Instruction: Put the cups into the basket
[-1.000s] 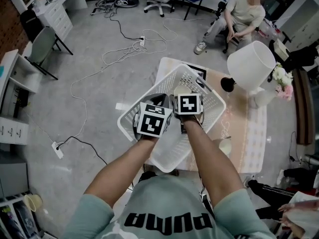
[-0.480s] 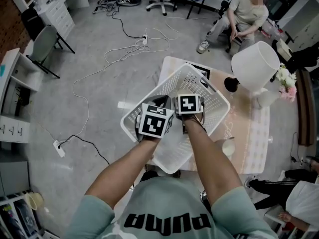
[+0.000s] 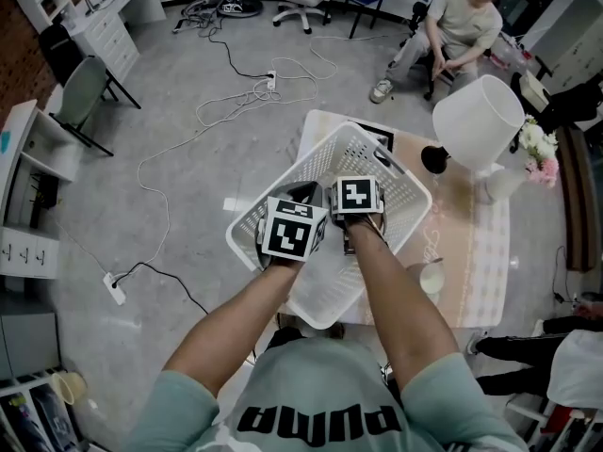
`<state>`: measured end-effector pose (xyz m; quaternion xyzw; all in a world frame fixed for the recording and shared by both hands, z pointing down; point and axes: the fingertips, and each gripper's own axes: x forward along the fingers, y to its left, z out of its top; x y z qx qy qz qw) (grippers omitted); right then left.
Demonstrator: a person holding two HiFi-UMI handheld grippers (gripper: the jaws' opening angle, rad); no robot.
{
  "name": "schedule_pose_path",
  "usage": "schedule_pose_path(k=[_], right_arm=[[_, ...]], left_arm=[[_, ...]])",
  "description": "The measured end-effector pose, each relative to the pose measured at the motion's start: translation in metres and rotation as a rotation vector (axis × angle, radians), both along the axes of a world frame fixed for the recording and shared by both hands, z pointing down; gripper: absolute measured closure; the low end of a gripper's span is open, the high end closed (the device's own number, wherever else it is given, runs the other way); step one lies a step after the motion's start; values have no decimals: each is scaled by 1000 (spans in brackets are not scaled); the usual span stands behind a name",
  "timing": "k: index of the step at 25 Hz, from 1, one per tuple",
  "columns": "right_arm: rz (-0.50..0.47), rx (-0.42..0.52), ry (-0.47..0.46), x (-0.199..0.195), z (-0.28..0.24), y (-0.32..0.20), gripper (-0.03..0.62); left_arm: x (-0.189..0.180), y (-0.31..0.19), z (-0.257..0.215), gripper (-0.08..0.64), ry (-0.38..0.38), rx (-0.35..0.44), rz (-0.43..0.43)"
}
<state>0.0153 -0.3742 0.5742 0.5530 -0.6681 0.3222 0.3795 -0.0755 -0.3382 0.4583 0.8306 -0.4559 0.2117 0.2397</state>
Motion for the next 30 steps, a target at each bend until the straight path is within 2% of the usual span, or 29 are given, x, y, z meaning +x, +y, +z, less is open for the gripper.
schedule_pose_path(k=[8,16,27,29,30], right_arm=[[35,57,-84,-4,-29,-6,206],[73,201,-236,-14,-90,-12,207],[-62,391,-278,-17,-175,14,212],[-93,423,-279,-15,-189,23,245],[-108,444,-276,-14,-197,27,301]], left_arm=[[6,-3,-12,557,15,24,-7],[0,-5,-43,557,30,92,-46],[3,19,-95,557,40,216,-46],[7,26,-103,557,43,233,-37],[10,31,-106,557,45,242,-32]])
